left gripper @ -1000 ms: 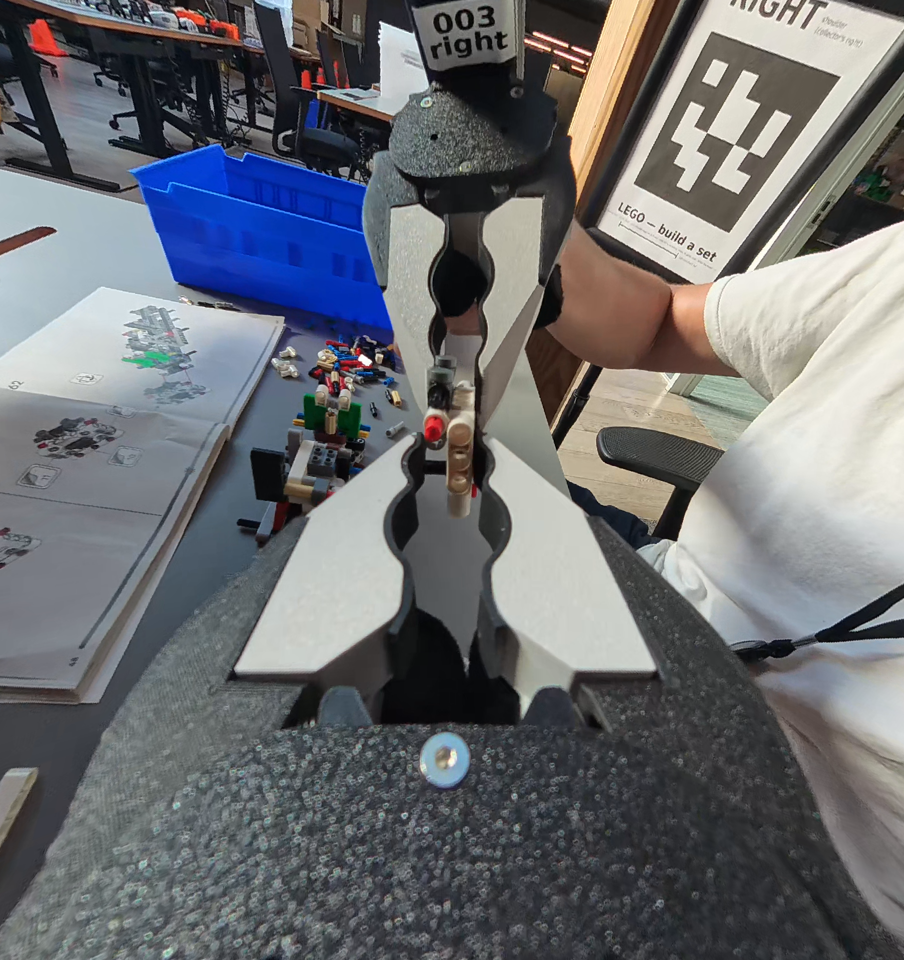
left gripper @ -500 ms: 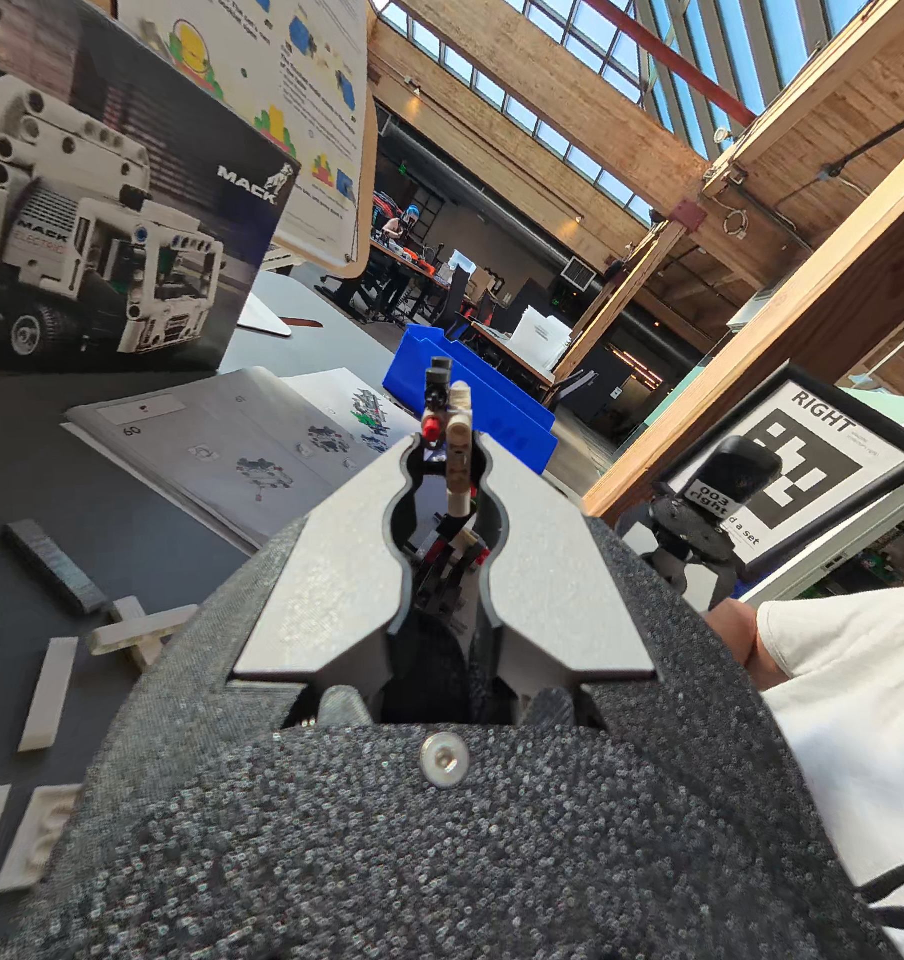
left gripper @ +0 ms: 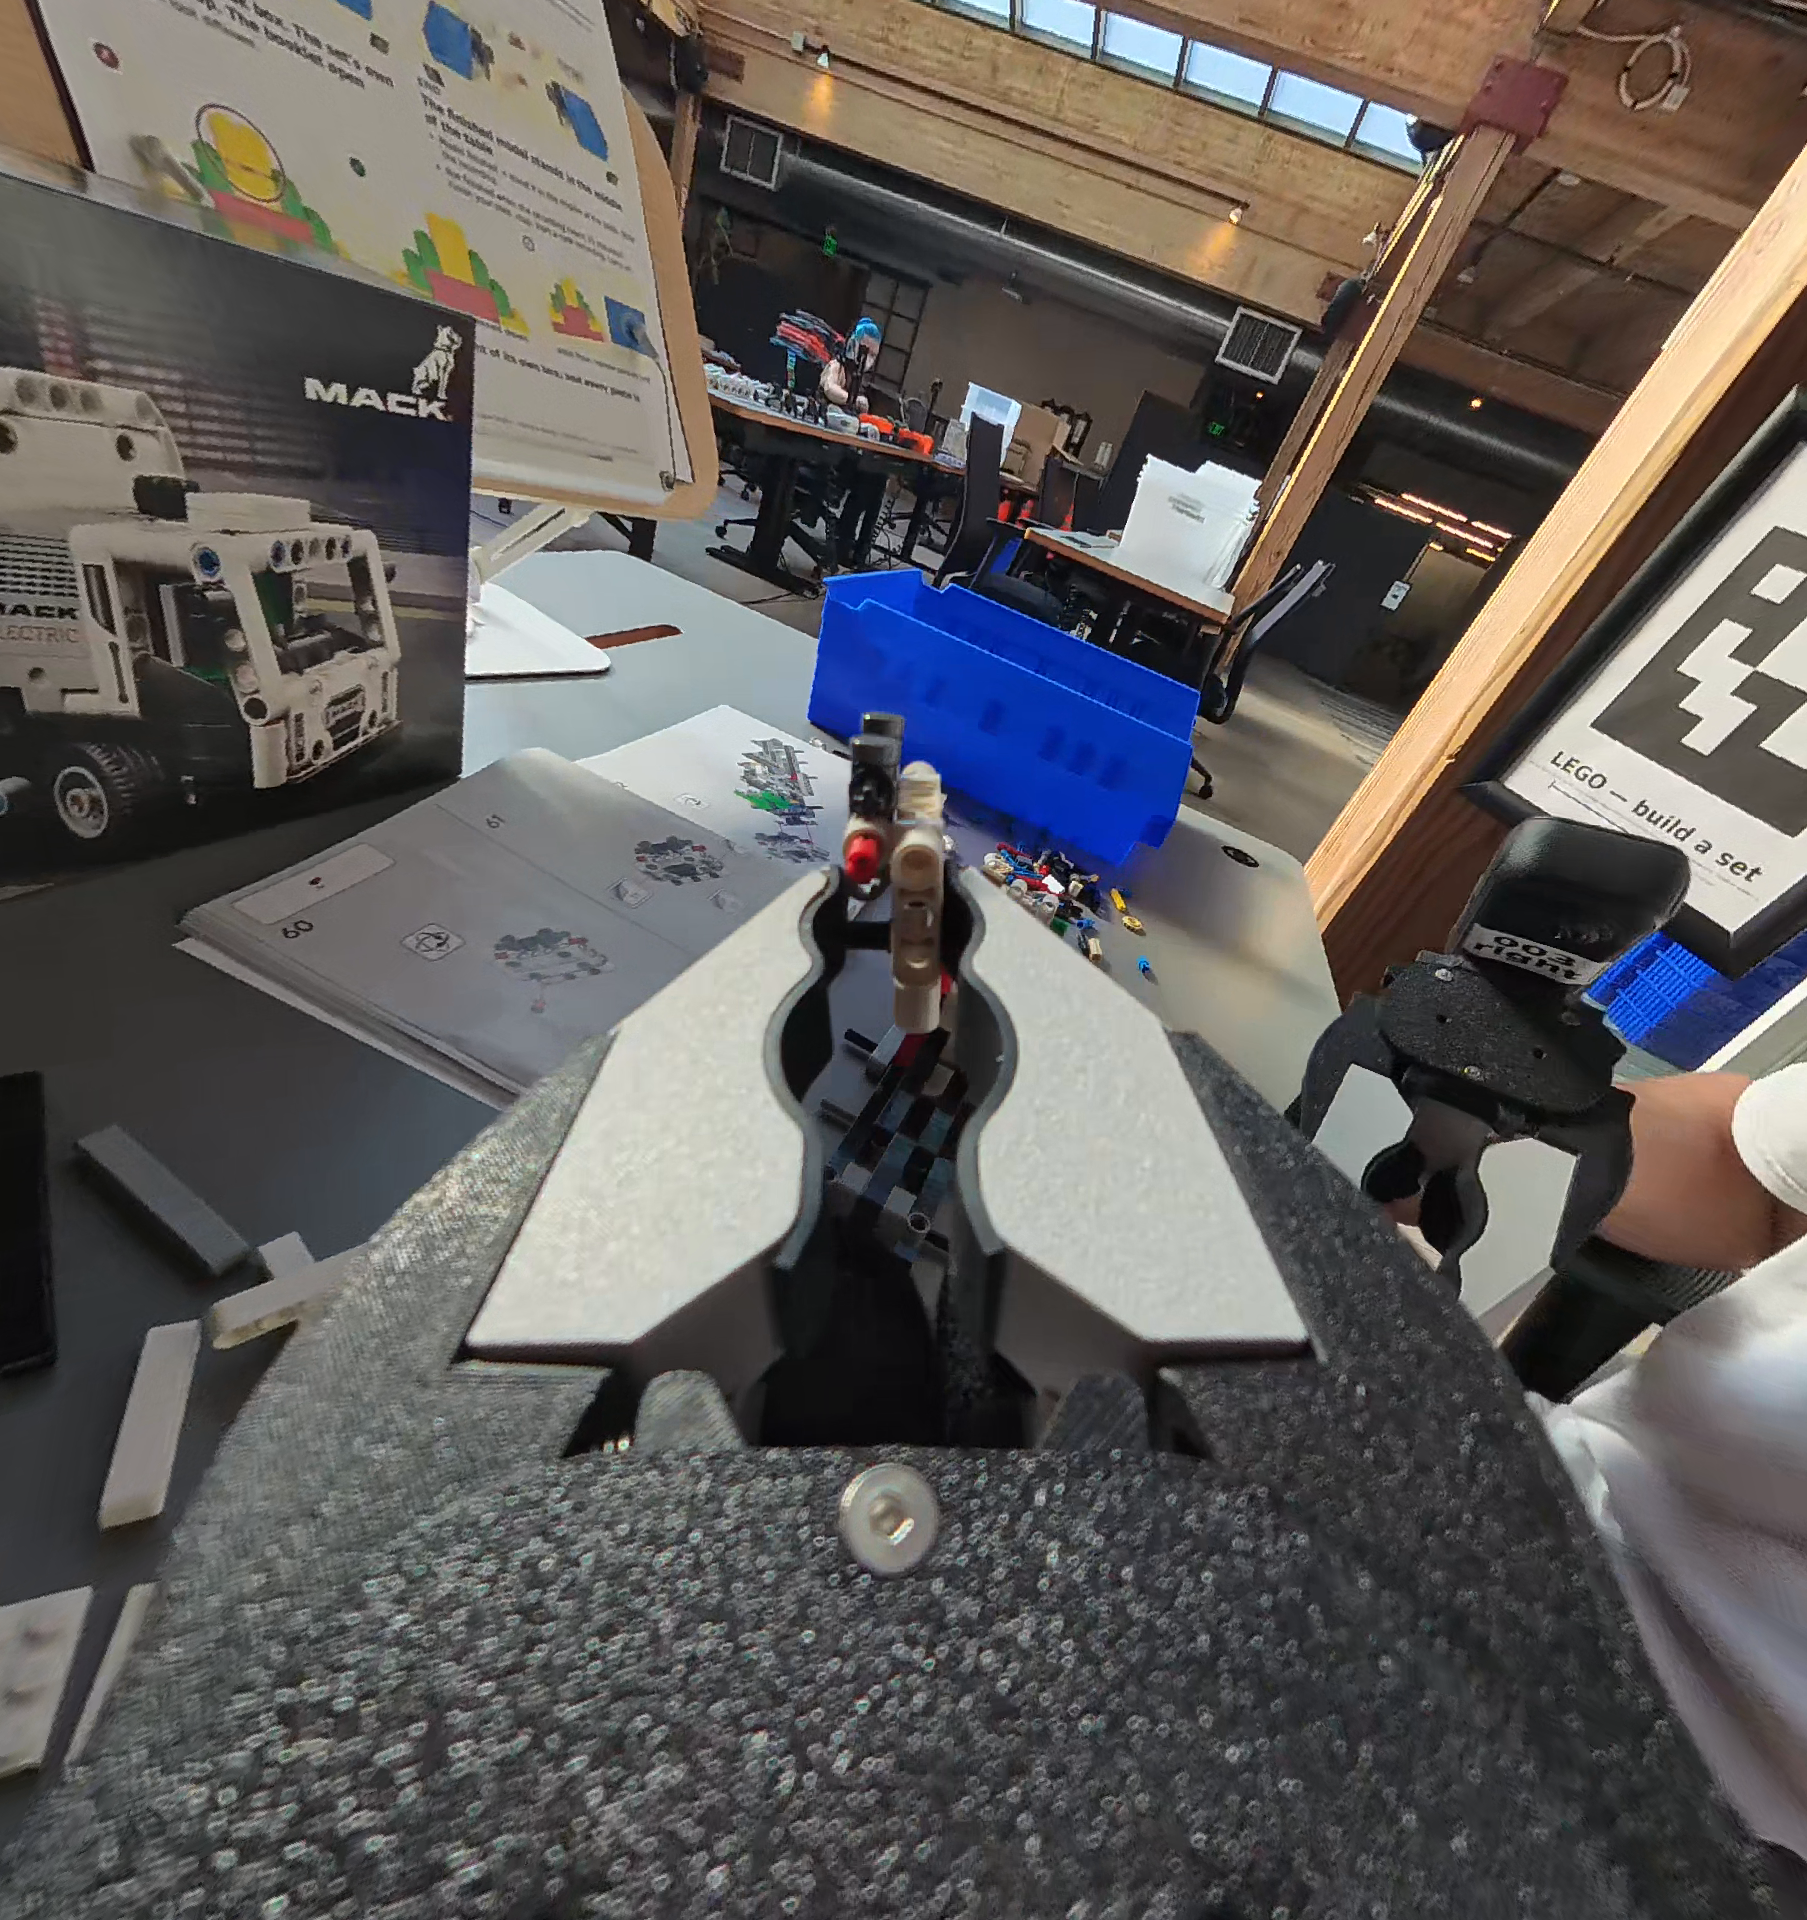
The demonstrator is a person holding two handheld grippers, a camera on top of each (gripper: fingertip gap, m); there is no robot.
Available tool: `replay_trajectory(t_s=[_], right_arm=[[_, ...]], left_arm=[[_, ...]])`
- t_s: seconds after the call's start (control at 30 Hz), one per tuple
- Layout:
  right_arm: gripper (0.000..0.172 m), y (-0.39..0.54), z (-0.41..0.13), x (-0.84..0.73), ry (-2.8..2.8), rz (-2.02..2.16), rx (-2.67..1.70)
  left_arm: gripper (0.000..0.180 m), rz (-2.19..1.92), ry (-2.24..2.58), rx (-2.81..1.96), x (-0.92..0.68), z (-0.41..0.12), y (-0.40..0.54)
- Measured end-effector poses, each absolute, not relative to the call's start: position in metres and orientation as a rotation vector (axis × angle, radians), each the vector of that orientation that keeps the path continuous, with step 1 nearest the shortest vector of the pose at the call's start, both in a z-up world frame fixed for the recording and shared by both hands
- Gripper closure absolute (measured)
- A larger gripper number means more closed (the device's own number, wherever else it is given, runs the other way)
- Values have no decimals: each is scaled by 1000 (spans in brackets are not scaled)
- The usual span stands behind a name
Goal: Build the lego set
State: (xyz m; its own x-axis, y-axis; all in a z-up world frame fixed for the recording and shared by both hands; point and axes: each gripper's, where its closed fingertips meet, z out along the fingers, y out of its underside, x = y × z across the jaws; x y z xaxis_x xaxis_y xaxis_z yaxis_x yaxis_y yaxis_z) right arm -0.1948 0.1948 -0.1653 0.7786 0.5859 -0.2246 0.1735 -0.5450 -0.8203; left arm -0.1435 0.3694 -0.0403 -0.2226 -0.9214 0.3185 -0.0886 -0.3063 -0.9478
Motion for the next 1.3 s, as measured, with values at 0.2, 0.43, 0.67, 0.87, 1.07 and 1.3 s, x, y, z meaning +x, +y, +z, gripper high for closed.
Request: replay_trajectory(t_s=[0.2, 0.43, 0.67, 0.87, 1.07, 1.3], right_arm=[[144, 195, -166, -218, -599, 557, -2093], [141, 194, -163, -234, -592, 532, -2068], [140, 190, -164, -236, -661, 487, -2072], [139, 198, -143, -214, -636, 479, -2003], [136, 190, -151, -204, -631, 544, -2058], [137, 184, -157, -225, -709, 608, -2057]], left_arm=[[166, -1540, 1303, -1404, -138, -56, 371], [166, -1483, 1369, -1408, -136, -60, 367], [166, -1544, 1482, -1443, -172, -39, 321], [165, -1652, 1479, -1528, -215, -71, 268], [166, -1364, 1267, -1700, -264, -109, 309], [165, -1066, 1268, -1840, -297, -148, 324]])
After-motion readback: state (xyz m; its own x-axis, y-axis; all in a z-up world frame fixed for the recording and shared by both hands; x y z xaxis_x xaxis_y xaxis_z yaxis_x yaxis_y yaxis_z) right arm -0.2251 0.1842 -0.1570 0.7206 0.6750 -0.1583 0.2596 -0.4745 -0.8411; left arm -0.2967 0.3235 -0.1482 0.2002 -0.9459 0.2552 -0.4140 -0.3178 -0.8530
